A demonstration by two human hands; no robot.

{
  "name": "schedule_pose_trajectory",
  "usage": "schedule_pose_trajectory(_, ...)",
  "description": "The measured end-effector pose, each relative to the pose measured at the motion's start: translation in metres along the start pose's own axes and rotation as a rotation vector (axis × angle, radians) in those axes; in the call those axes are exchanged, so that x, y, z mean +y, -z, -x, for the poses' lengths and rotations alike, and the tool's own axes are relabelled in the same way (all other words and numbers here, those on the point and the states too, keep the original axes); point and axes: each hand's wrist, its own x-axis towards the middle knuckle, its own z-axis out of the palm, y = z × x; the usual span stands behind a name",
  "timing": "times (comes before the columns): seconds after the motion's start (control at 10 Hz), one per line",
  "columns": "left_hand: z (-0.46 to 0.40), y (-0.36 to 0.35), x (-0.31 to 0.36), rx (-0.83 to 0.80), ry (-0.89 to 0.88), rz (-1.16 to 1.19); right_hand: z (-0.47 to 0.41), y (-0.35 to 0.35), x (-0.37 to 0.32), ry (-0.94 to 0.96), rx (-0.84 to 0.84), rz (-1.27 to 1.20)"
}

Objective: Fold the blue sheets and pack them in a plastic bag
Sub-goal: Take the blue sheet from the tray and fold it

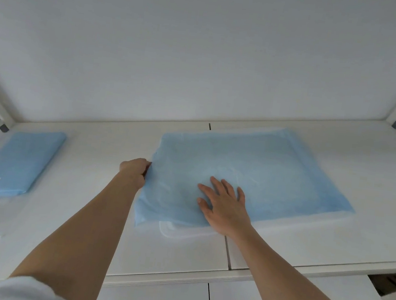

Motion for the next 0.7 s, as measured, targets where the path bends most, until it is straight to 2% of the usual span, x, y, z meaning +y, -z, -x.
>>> schedule_pose_trajectory(0.1,-0.003,0.000,-0.001,-0.063,0.077,-0.073,0.000,-0.001,0.000,-0.004,0.006,-0.013)
schedule_pose_trajectory(0.3,0.023,-0.012,0.005,-0.146,0.079,-0.117,0.000,-0.001,0.000,-0.002,0.011,-0.011)
schedule_pose_trajectory(0.5,0.019,-0.008,0.001,-0.097,0.065,-0.196,0.001,-0.001,0.000,-0.002,0.003,-0.006)
schedule_pose_trajectory(0.7,0.030,-0.012,0.015,0.012,-0.044,0.028,0.000,-0.001,0.000,-0.001,0.007,-0.006)
